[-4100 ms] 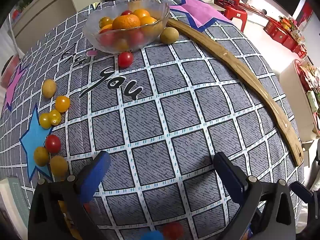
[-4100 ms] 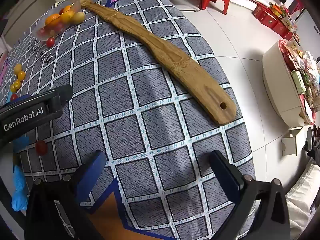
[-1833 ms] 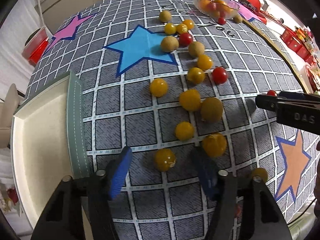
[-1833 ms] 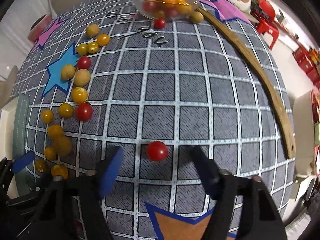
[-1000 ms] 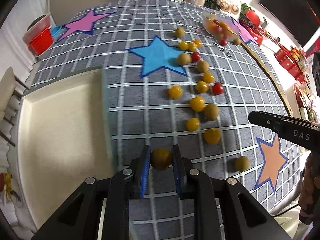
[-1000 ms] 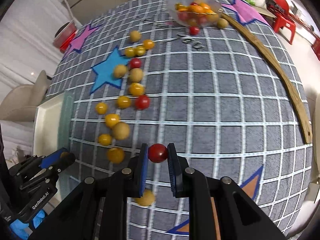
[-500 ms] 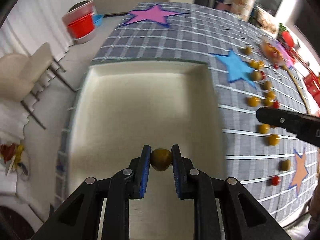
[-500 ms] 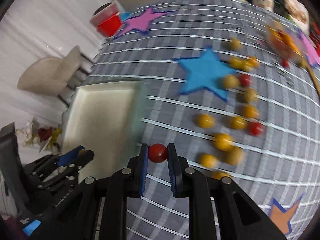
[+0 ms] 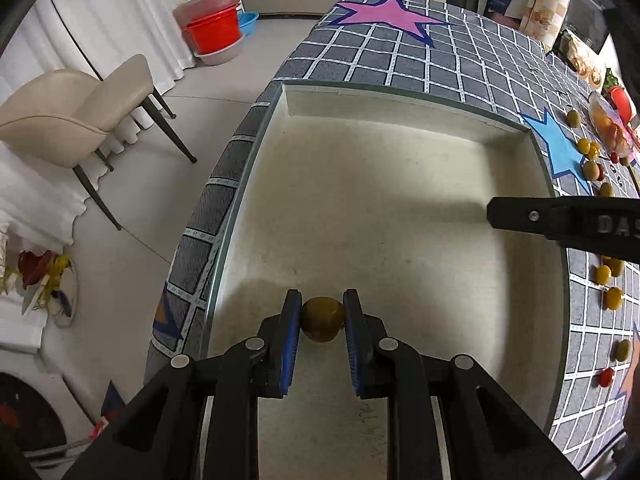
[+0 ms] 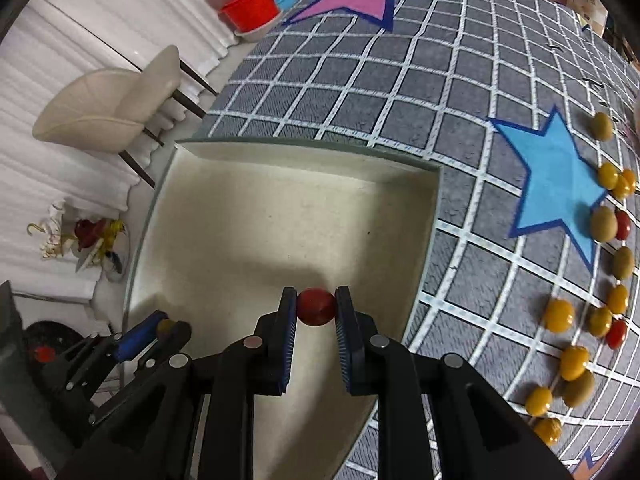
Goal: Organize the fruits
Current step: 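Carry both tomatoes over the white tray and open both grippers to drop them, then grasp a tan round fruit with the right gripper while the left grasps a yellow tomato, then move both held fruits over the white tray and release them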
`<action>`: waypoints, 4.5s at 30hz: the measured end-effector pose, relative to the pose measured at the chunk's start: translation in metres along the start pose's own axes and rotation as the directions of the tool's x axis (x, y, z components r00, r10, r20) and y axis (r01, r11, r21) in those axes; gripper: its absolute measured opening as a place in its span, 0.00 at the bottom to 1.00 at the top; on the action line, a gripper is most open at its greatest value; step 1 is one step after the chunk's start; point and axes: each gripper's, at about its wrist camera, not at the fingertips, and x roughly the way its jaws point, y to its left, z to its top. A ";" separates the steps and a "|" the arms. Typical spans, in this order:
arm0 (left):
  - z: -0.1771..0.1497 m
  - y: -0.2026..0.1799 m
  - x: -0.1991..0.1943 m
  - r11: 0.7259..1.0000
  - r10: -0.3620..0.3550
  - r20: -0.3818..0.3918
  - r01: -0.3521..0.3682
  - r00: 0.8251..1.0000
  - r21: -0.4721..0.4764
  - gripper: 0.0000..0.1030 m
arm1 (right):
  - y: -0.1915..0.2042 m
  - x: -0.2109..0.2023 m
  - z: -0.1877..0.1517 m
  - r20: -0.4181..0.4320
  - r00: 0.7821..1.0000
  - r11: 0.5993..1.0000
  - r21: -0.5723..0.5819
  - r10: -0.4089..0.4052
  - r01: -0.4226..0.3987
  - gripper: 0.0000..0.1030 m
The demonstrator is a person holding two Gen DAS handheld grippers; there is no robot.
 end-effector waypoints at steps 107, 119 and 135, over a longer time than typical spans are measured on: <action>0.034 -0.186 -0.041 0.937 -0.217 0.003 0.207 0.976 0.282 0.20 | -0.177 -0.102 -0.139 0.084 0.992 0.927 0.370 -0.095 0.058 0.29; 0.019 -0.106 -0.046 0.979 -0.130 0.028 0.124 0.991 0.164 0.20 | -0.126 -0.093 -0.099 0.090 0.994 0.969 0.246 -0.054 0.030 0.29; 0.038 -0.024 -0.006 0.999 -0.022 0.052 0.020 0.998 0.036 0.20 | -0.026 -0.044 -0.002 0.076 0.996 0.997 0.050 0.048 -0.051 0.29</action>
